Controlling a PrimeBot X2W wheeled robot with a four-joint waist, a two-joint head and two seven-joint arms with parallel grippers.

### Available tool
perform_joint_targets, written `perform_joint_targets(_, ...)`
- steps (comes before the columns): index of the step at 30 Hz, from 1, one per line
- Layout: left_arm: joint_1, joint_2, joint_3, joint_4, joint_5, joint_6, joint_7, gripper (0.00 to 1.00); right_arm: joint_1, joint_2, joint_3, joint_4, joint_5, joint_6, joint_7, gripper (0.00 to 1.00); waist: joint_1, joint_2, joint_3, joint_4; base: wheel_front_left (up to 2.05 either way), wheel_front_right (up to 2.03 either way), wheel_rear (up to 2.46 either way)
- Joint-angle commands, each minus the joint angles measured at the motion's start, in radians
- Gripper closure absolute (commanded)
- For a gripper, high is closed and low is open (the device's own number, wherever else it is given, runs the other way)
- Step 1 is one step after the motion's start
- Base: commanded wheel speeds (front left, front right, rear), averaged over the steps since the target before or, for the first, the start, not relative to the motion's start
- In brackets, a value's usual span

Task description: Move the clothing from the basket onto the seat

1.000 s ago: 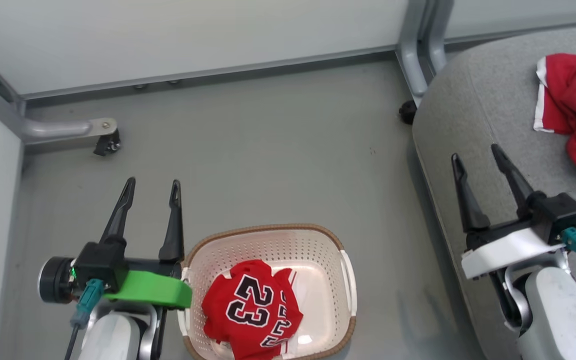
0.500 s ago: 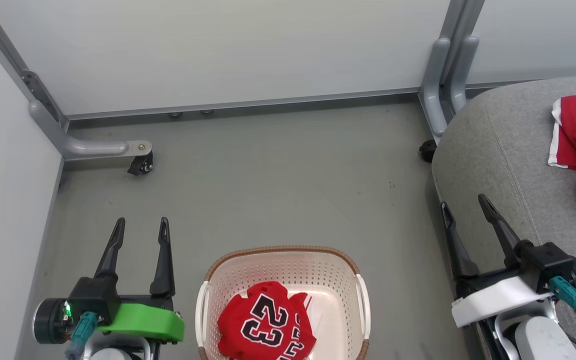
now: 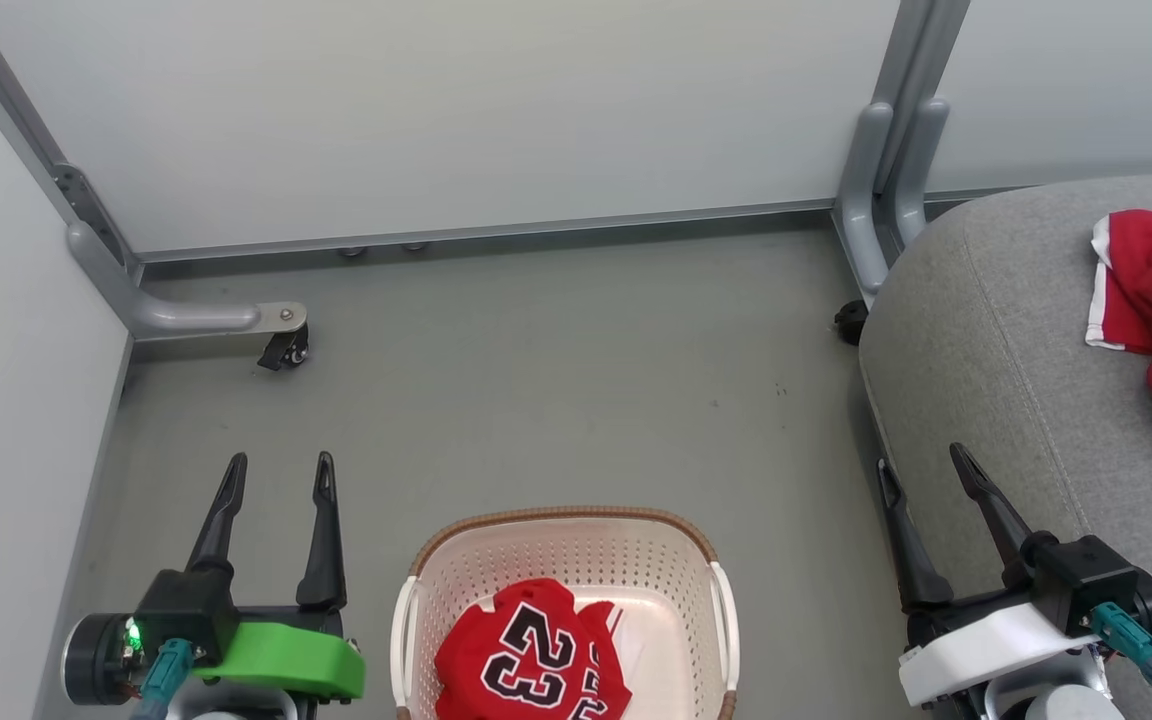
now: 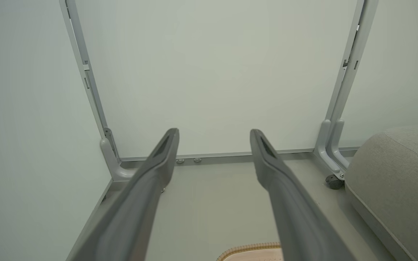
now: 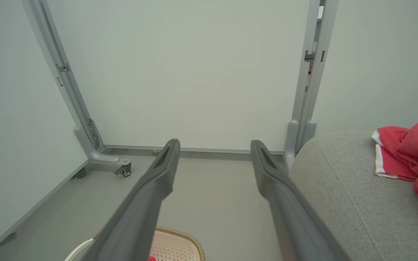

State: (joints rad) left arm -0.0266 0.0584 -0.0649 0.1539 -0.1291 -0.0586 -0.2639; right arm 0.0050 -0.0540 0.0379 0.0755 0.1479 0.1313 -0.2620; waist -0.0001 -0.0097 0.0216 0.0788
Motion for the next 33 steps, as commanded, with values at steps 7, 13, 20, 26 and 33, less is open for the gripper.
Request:
perform_joint_targets(7,0.010,-0.003,0.011,-0.001,0.013,-0.013,-0.001,0.00,0.012,0.002,-0.005,-0.001,-0.008,-0.001,-0.005,0.00,0.0001,0.0097,0.001,-0.003,0.00,0.00,0.00)
perform_joint_targets(13,0.007,-0.005,0.014,-0.003,0.019,-0.017,-0.001,0.00,0.009,0.002,0.000,-0.005,-0.009,-0.001,-0.005,0.00,0.0001,0.0097,0.005,-0.004,0.00,0.00,0.00)
perform_joint_targets(20,-0.007,-0.007,0.016,0.005,0.019,-0.020,-0.001,0.00,-0.003,0.002,0.005,-0.006,-0.013,-0.001,-0.005,0.00,0.0001,0.0097,0.009,-0.013,0.00,0.00,0.00)
perform_joint_targets(26,-0.040,-0.007,0.002,0.014,0.028,-0.031,-0.001,0.00,-0.020,0.002,0.014,-0.005,-0.016,-0.001,-0.005,0.00,0.0001,0.0097,0.021,-0.029,0.00,0.00,0.00)
perform_joint_targets(33,-0.132,0.001,-0.051,0.050,0.053,-0.056,-0.001,0.00,-0.068,0.002,0.044,-0.015,-0.019,-0.001,-0.005,0.00,0.0001,0.0097,0.084,-0.065,0.00,0.00,0.00)
